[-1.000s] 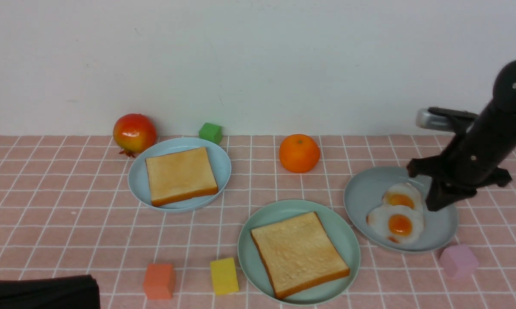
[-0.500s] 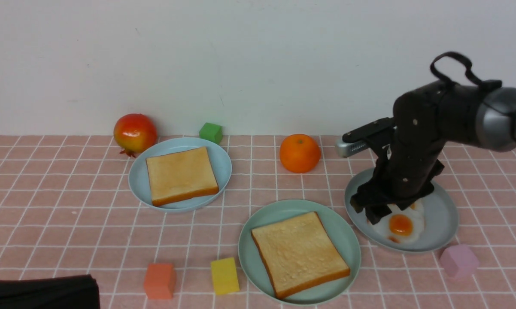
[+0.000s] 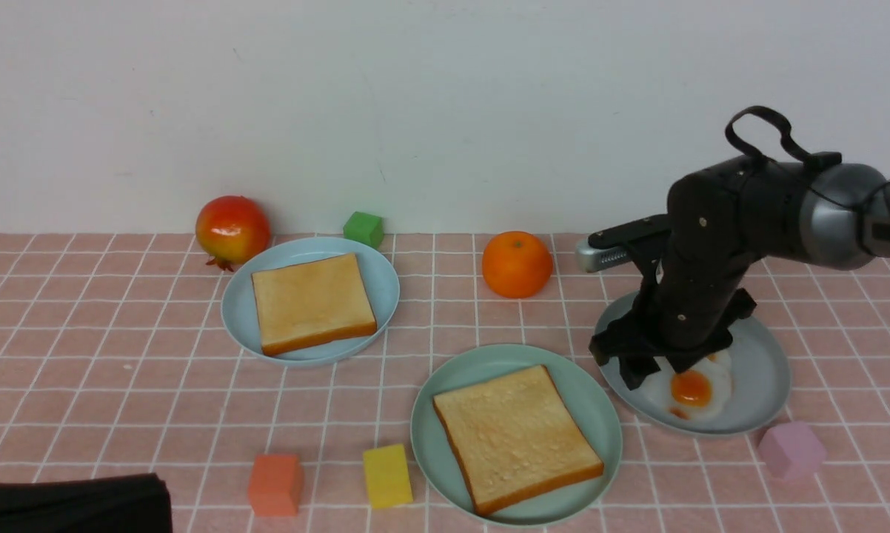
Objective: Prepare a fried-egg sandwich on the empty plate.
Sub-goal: Use the right arm to grab a fried egg
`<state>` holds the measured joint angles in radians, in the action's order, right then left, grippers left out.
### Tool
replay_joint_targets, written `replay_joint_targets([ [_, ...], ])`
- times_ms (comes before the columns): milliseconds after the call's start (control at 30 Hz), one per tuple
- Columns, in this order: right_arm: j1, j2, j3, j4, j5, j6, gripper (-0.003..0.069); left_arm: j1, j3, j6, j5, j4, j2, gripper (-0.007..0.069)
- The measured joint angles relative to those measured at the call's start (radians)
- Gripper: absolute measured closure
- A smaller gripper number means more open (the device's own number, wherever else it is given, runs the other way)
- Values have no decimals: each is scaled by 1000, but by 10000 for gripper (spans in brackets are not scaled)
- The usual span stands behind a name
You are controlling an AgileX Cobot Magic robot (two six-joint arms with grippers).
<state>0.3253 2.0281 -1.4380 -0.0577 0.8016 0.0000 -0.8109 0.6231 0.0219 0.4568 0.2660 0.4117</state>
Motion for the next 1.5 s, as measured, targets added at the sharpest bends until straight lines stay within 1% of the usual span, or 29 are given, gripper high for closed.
replay_joint_targets([
  [533, 0, 35, -11, -14, -10, 0, 201, 0, 0, 0, 0, -1, 0, 613],
  [667, 5, 46, -19, -35, 4, 0, 225, 0, 0, 0, 0, -1, 0, 613],
  [733, 7, 54, -23, -54, 13, 0, 265, 0, 0, 0, 0, -1, 0, 613],
  [800, 8, 60, -29, -63, 20, 0, 324, 0, 0, 0, 0, -1, 0, 613],
  [833, 8, 61, -29, -63, 20, 0, 337, 0, 0, 0, 0, -1, 0, 613],
  [867, 8, 62, -30, -60, 22, 0, 393, 0, 0, 0, 0, -1, 0, 613],
  [900, 8, 62, -30, -60, 24, 0, 400, 0, 0, 0, 0, -1, 0, 613],
  [933, 8, 62, -30, -61, 27, 0, 470, 0, 0, 0, 0, -1, 0, 613],
  [967, 8, 62, -31, -60, 29, 0, 501, 0, 0, 0, 0, -1, 0, 613],
  [1000, 8, 62, -31, -60, 29, 0, 508, 0, 0, 0, 0, -1, 0, 613],
  [1033, 8, 62, -33, -58, 34, 0, 548, 0, 0, 0, 0, -1, 0, 613],
  [1067, 8, 62, -41, -54, 45, 0, 619, 0, 0, 0, 0, 0, 0, 613],
  [1100, 8, 62, -43, -54, 47, 0, 626, 0, 0, 0, 0, 0, 0, 613],
  [1133, 8, 64, -55, -47, 62, 0, 663, 0, 0, 0, 0, 0, 0, 613],
  [1233, 8, 63, -67, -34, 77, 0, 664, 0, 0, 0, 0, 0, 0, 613],
  [1367, 6, 53, -83, 6, 127, 0, 649, 0, 0, 0, 0, 0, 0, 613],
  [1400, 6, 40, -89, 16, 140, 0, 635, 0, 0, 0, 0, 0, 0, 613],
  [1500, 5, -22, -95, 36, 171, 0, 550, 0, 0, 0, 0, 0, 0, 613],
])
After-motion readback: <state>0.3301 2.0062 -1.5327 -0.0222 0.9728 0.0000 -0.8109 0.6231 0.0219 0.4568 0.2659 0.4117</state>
